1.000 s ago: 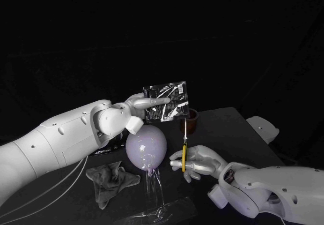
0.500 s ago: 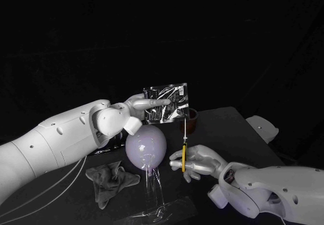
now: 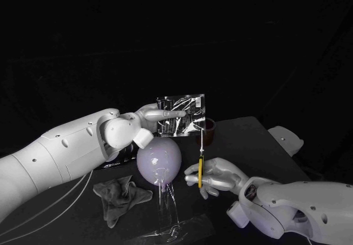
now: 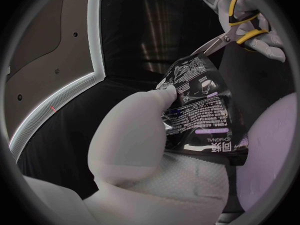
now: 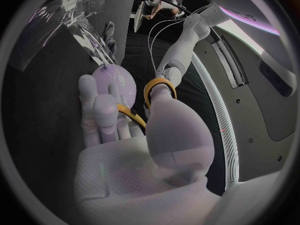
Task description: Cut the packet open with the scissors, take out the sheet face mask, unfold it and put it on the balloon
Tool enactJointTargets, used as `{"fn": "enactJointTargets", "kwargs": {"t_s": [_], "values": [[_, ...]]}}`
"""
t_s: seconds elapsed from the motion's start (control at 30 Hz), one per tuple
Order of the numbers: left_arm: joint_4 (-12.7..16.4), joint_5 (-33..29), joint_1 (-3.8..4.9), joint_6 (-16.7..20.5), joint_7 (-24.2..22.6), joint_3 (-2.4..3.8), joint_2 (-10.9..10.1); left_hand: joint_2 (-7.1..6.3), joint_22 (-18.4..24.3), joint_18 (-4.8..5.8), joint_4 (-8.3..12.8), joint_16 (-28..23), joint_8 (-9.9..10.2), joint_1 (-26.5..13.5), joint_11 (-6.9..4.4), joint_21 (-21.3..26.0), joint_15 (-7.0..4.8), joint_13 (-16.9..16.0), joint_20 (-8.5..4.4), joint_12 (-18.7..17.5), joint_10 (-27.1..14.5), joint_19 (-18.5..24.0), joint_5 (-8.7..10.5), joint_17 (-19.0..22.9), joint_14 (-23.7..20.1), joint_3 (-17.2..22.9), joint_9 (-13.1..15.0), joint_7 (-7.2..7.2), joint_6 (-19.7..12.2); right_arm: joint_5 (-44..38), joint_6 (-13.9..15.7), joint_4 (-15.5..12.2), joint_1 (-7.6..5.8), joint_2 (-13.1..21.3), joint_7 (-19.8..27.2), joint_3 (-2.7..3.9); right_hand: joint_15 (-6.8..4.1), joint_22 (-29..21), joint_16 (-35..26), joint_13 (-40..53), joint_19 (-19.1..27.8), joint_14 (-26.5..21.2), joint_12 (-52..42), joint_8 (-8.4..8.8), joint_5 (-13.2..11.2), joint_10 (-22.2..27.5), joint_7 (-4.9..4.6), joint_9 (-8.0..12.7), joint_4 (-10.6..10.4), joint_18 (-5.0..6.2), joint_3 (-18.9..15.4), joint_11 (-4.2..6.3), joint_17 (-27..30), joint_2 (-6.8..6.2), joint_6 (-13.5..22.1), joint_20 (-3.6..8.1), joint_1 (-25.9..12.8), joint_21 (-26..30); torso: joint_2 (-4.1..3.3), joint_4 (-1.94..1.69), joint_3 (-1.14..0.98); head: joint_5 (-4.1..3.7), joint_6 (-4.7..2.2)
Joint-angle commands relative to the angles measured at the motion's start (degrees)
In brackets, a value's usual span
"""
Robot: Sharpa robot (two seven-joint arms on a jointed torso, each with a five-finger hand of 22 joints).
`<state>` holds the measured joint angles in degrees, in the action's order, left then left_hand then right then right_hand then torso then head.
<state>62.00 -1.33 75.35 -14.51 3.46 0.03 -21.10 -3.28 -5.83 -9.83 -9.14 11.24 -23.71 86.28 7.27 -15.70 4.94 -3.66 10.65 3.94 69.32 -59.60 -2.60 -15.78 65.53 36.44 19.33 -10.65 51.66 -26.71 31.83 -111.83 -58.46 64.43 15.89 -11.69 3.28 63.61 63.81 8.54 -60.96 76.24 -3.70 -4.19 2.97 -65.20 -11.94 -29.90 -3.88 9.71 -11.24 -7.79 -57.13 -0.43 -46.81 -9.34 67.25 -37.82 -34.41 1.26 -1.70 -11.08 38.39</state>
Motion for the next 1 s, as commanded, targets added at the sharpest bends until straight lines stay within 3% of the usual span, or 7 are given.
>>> {"fn": "enactJointTargets", "kwargs": {"t_s": [0.03,0.83,1.0], "values": [[0.01,1.63,0.13,-1.54,0.52,0.08,0.08,0.29,-0.09,-0.67,-0.02,0.22,-0.20,-0.15,0.07,-0.38,-0.07,-0.01,0.09,-0.31,0.34,-0.31,-0.22,-0.05,0.26,0.26,2.80,-0.17,0.18,-0.95,-0.31,-0.32,-0.17,0.01,1.00,0.07,-0.07,0.05,0.30,-0.25,0.27,-0.44,-0.13,-0.23,-0.23,-0.63,-0.32,0.17,-0.07,0.50,-0.86,-0.02,0.06,0.93,-0.39,0.20,0.39,-0.18,-0.02,-0.01,0.00,-0.01,0.02],[0.02,2.96,0.13,-1.44,0.60,0.08,0.19,0.25,-0.10,-0.67,0.14,0.22,-0.24,-0.27,0.05,-0.45,-0.10,-0.02,0.05,-0.29,0.38,-0.39,-0.22,-0.09,0.35,0.30,2.89,-0.14,0.20,-1.03,-0.75,0.02,-0.68,-0.20,0.11,0.11,-0.15,0.15,0.49,-0.82,0.10,-0.40,-0.17,-0.33,-0.24,-1.02,-0.21,0.42,0.07,0.46,-2.33,0.08,0.23,1.76,-0.72,0.27,0.84,-0.58,-0.06,0.04,0.03,0.10,0.49],[-0.34,3.46,0.14,-1.33,0.49,0.07,0.37,0.25,-0.10,-0.68,0.19,0.22,-0.25,-0.28,0.04,-0.47,-0.11,-0.02,0.03,-0.29,0.38,-0.41,-0.21,-0.09,0.37,0.32,2.91,-0.14,0.20,-1.04,-1.05,0.06,-0.70,-0.29,-0.23,0.11,-0.63,0.52,1.19,-1.19,-0.52,0.06,-0.76,-0.97,-0.23,-3.19,0.40,0.64,0.39,0.35,-4.76,0.67,0.02,3.27,-2.20,0.62,1.73,-1.67,-0.01,0.00,0.02,0.12,0.67]]}}
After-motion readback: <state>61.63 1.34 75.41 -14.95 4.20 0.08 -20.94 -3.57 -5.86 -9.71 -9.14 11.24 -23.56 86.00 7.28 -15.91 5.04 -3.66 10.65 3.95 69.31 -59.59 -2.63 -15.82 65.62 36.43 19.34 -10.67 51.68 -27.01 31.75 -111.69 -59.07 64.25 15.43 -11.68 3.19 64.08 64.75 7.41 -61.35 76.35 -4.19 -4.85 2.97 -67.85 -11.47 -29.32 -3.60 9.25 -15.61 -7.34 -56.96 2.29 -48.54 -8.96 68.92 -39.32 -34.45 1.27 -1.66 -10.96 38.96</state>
